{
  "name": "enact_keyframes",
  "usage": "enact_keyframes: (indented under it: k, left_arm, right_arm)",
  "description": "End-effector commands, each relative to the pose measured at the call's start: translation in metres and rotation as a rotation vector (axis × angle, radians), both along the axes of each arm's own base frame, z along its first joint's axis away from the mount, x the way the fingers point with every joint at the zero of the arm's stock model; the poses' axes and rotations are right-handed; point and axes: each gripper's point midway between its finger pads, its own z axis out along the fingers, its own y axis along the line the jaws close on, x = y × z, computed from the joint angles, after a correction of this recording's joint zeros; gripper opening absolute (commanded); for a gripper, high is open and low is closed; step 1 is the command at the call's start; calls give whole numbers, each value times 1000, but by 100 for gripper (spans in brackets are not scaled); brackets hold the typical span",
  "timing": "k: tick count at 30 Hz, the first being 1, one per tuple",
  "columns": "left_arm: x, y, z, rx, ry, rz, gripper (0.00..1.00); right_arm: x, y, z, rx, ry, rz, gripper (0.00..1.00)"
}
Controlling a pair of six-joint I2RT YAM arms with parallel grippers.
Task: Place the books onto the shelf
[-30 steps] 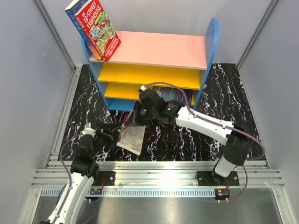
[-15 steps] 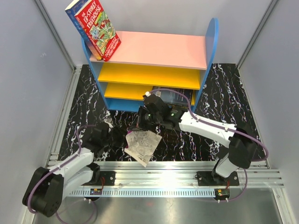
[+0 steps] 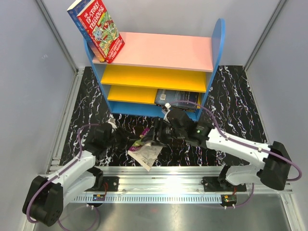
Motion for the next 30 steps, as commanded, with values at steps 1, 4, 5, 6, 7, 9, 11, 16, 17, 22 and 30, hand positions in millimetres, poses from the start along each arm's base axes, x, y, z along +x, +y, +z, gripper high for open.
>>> enact_keyframes:
  k: [1, 4, 5, 6, 7, 9, 11, 16, 17, 22, 30]
  left_arm:
    - [11, -3, 29, 43, -97, -40, 0]
    - [12, 2, 31, 114, -98, -59, 0]
    - [14, 3, 32, 133, -104, -58, 0]
    - [12, 5, 32, 150, -93, -65, 0]
    - [12, 6, 34, 171, -108, -74, 0]
    - [15, 10, 45, 206, -129, -75, 0]
    - [21, 14, 63, 254, -191, -77, 0]
    - [21, 25, 102, 346, -313, -96, 0]
    - [20, 25, 111, 351, -340, -97, 0]
    - [18, 18, 165, 282, -453, -94, 0]
    - [8, 7, 235, 68, -509, -42, 0]
  right_arm:
    - [-38, -22, 6, -29, 7, 86, 86]
    - [-59, -55, -20, -149, 64, 70, 100]
    - [-64, -62, -24, -160, 85, 60, 100]
    - [-71, -74, -29, -160, 92, 47, 100]
    - [-74, -81, -31, -159, 102, 32, 99]
    - [-82, -101, -34, -143, 122, -13, 100]
    - [-88, -117, -29, -113, 131, -53, 100]
    - [-90, -137, -37, -73, 154, -141, 99]
    - [-89, -136, -32, -36, 156, -153, 100]
    - [-67, -104, 0, 221, 119, -197, 100]
    - [-1, -89, 81, 573, -114, -432, 100]
